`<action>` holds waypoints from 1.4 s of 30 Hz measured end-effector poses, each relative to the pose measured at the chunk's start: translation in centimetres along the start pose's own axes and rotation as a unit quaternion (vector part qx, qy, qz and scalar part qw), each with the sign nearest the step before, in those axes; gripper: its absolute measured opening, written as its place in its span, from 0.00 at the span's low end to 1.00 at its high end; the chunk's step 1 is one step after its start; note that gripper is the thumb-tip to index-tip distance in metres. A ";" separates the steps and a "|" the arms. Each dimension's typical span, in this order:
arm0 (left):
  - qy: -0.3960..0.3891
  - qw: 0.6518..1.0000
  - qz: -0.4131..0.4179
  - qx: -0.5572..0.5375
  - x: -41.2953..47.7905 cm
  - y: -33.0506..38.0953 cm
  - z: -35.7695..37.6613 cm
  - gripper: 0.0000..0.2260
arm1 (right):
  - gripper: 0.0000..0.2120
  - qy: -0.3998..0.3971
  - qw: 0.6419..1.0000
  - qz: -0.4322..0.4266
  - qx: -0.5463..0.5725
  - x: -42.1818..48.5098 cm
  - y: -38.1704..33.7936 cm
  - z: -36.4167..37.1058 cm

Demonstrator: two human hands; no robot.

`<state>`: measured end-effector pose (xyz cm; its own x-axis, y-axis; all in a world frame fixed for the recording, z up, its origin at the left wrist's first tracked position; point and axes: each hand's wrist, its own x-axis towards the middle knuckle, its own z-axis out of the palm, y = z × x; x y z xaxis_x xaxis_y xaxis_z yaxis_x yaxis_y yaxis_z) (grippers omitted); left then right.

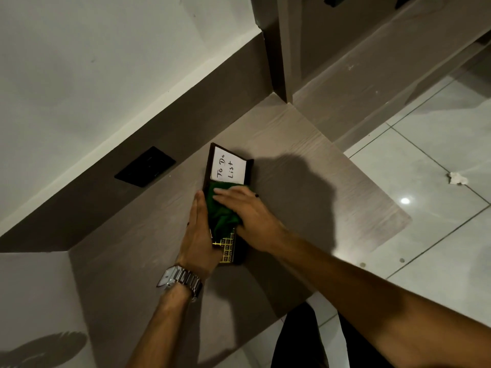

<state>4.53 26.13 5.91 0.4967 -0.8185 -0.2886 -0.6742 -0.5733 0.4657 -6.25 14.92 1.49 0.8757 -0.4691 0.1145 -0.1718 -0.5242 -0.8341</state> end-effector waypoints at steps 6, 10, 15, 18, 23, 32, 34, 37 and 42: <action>0.001 1.000 -0.008 -0.012 -0.4 0.6 -0.2 0.54 | 0.34 -0.019 0.999 0.034 -0.023 -0.3 1.2 -0.4; -0.007 1.000 -0.010 -0.002 -0.1 0.7 -0.3 0.54 | 0.32 -0.008 0.999 0.046 -0.023 0.0 1.0 -0.3; -0.003 1.000 -0.015 0.003 -0.3 1.0 -0.3 0.54 | 0.24 -0.081 0.990 0.016 -0.110 -2.8 1.0 0.5; -0.010 1.000 -0.015 0.003 -0.4 1.1 -0.5 0.55 | 0.20 -0.116 0.980 -0.010 -0.164 -1.4 1.7 -1.1; -0.019 1.000 -0.017 0.016 -0.3 1.3 -0.7 0.54 | 0.14 -0.096 0.967 0.025 -0.235 1.4 2.4 -2.8; -0.034 0.998 -0.039 0.029 -0.1 1.5 -0.7 0.55 | 0.15 -0.164 0.946 0.033 -0.278 4.9 3.8 -5.0; -0.038 0.998 -0.038 0.028 0.0 1.5 -0.8 0.55 | 0.15 -0.199 0.946 0.034 -0.254 3.8 3.0 -3.9; -0.040 0.998 -0.041 0.022 0.0 1.5 -0.8 0.56 | 0.16 -0.296 0.936 0.009 -0.190 0.7 1.4 -2.4; -0.046 0.998 -0.044 0.030 0.1 1.4 -0.9 0.56 | 0.20 -0.266 0.945 0.063 -0.180 3.9 2.7 -6.1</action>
<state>4.07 25.27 7.28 0.5052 -0.7631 -0.4031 -0.6629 -0.6422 0.3849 -6.04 7.35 2.94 0.9245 -0.1700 -0.3412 -0.3482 -0.7409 -0.5743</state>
